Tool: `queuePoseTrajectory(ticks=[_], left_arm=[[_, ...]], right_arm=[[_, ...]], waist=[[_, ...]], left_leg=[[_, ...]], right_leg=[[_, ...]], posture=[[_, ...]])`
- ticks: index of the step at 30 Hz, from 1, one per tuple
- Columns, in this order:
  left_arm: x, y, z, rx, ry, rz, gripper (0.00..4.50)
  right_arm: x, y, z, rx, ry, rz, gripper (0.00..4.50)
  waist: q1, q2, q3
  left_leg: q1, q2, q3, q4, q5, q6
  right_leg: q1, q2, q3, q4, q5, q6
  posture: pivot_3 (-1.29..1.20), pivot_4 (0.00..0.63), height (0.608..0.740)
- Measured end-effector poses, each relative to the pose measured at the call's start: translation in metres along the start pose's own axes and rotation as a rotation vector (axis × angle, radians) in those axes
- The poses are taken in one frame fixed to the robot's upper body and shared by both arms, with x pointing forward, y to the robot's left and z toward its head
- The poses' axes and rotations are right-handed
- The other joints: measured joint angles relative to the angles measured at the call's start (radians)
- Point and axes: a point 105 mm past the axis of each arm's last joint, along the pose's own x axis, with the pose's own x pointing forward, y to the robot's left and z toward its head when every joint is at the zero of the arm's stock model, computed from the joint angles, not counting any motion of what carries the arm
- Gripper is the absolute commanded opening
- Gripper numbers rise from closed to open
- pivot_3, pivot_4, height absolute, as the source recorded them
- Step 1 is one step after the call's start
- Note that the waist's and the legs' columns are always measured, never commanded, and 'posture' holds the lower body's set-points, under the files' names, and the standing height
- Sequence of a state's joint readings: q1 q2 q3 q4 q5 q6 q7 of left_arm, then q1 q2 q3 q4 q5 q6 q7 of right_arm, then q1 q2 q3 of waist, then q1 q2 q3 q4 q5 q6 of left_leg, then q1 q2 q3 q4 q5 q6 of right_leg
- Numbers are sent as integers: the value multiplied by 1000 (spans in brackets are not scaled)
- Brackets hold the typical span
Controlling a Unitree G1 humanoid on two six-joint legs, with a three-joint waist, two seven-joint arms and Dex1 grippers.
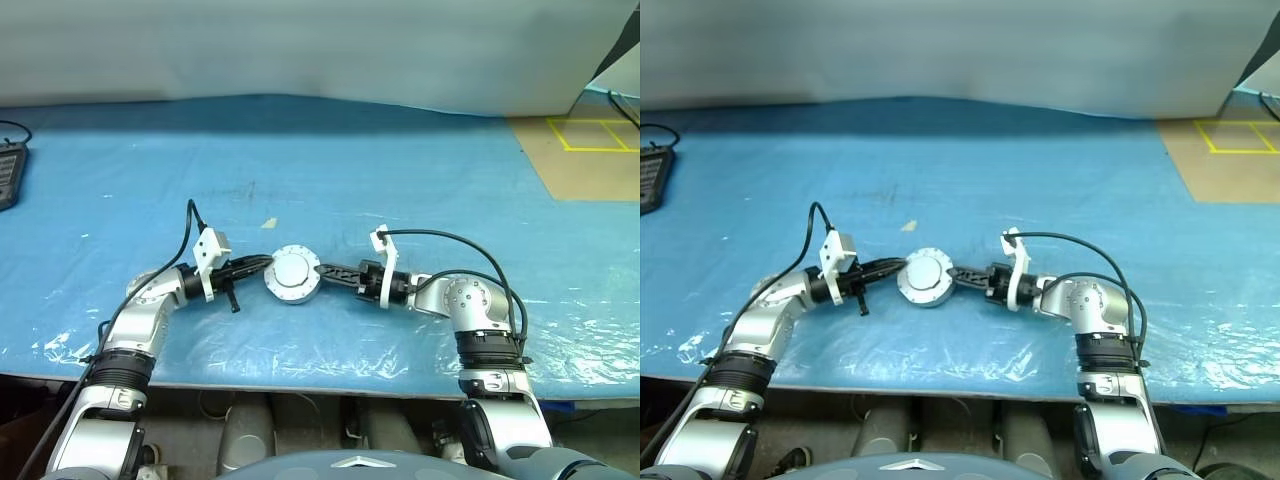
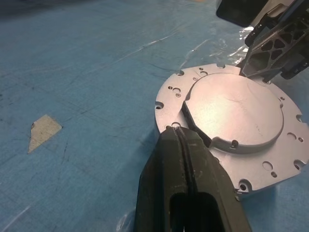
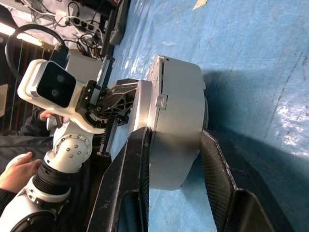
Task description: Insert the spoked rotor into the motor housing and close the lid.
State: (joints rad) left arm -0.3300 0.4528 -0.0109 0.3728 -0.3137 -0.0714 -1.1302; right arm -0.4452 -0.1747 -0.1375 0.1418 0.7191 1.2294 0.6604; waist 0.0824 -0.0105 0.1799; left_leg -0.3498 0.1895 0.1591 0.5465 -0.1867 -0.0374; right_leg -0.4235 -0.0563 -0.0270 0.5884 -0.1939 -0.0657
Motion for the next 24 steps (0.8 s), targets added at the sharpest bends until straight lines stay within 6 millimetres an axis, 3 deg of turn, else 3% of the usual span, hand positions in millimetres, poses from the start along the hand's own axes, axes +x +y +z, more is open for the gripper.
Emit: queuePoseTrajectory(ticks=[10,16,19,24], left_arm=[[-4,9,0,-14,-5,62,0],[-4,22,-6,-175,-51,191,0],[-5,27,-5,-275,-85,243,573],[3,24,9,-493,-210,247,2211]], right_arm=[[2,-3,4,35,-39,0,1162],[-4,-10,19,121,-132,-19,1162],[-9,-14,26,177,-179,-26,1162],[-14,-13,46,248,-277,-6,1162]], waist=[[-1,0,0],[1,0,0],[0,0,0],[0,1,0]], left_leg=[[0,0,0,0,0,0],[-1,0,0,0,0,0],[-2,0,0,0,0,0],[-7,0,0,0,0,0]], right_leg=[[0,0,0,0,0,0],[-1,0,0,0,0,0],[-1,0,-1,0,0,0],[-6,0,-1,1,0,-1]], posture=[[0,150,740],[0,150,740],[0,150,740],[0,150,740]])
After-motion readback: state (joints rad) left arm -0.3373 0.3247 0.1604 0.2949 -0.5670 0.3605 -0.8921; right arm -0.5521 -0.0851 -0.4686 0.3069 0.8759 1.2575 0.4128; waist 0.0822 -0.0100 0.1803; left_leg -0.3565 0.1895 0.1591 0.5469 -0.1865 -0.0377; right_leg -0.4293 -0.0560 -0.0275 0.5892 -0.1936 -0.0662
